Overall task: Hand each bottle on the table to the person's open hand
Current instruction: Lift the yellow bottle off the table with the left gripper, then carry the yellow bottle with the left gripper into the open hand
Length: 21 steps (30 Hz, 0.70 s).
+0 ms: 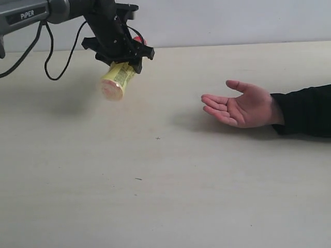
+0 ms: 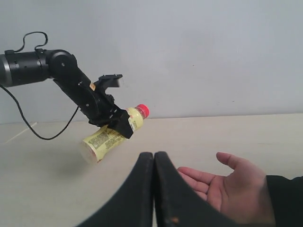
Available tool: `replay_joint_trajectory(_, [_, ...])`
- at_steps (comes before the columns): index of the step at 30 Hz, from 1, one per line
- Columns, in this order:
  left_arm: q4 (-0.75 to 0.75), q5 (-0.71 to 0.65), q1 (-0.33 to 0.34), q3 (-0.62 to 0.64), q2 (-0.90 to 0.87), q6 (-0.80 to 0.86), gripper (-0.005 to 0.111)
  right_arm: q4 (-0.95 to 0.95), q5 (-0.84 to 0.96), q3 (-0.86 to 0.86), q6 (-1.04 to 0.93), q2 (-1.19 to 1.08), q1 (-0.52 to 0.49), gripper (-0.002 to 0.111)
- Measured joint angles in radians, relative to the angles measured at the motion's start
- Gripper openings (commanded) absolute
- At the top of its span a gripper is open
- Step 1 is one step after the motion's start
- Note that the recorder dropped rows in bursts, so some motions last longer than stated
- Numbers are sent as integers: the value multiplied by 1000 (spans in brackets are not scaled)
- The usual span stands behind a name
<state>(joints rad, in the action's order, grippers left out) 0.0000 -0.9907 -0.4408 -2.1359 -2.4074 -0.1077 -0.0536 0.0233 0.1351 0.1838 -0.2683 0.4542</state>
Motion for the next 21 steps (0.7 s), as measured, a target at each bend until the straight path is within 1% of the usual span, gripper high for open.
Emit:
replay_joint_trajectory(4, [0, -49, -13, 0, 40, -16, 0, 0, 0, 0, 0, 0, 0, 0])
replay_joint_trajectory(7, [18, -75, -50, 11, 78, -42, 0, 0, 0, 0, 0, 0, 0, 0])
replay_joint_trajectory(14, [145, -77, -184, 145, 200, -211, 0, 0, 0, 0, 0, 0, 0, 0])
replay_joint_trajectory(18, [158, -66, -257, 225, 279, -282, 0, 0, 0, 0, 0, 0, 0, 0])
replay_joint_trajectory(21, [160, -36, -310, 256, 328, -352, 0, 0, 0, 0, 0, 0, 0, 0])
